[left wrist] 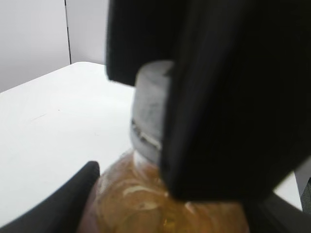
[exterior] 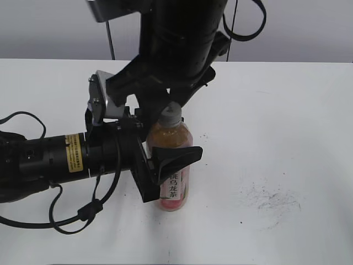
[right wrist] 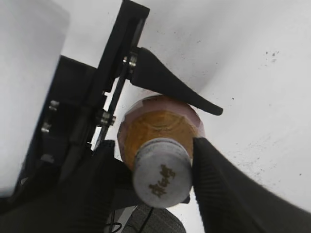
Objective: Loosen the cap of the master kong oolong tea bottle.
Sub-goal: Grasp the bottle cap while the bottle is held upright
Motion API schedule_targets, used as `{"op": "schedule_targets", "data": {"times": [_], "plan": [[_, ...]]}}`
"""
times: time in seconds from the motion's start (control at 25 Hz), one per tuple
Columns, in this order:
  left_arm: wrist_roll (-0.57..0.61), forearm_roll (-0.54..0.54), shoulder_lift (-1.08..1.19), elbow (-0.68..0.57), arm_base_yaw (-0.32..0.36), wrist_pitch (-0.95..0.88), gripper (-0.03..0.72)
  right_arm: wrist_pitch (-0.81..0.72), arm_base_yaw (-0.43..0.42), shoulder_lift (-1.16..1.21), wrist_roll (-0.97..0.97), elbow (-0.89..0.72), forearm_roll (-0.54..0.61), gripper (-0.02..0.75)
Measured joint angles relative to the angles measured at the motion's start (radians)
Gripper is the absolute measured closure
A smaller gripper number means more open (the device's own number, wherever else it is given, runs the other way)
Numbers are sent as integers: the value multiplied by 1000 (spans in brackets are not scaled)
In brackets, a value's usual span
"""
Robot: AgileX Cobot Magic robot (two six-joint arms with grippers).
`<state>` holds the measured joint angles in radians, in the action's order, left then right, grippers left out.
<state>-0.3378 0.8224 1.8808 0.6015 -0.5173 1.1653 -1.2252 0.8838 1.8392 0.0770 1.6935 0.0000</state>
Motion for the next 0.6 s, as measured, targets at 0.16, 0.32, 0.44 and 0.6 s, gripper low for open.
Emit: {"op": "schedule_targets", "data": {"times": [0.16, 0.32, 0.44, 0.6], "plan": [[0, 0, 0, 0, 0, 0, 240, 0, 0, 0, -8, 0, 8, 331], [0, 0, 0, 0, 0, 0, 240, 1, 0, -9, -17, -12, 0, 330], [0, 0, 0, 0, 0, 0, 240, 2, 0, -30, -27, -41, 9, 330], [0, 0, 0, 0, 0, 0, 240, 2, -1, -35, -36, -47, 9, 355]]}}
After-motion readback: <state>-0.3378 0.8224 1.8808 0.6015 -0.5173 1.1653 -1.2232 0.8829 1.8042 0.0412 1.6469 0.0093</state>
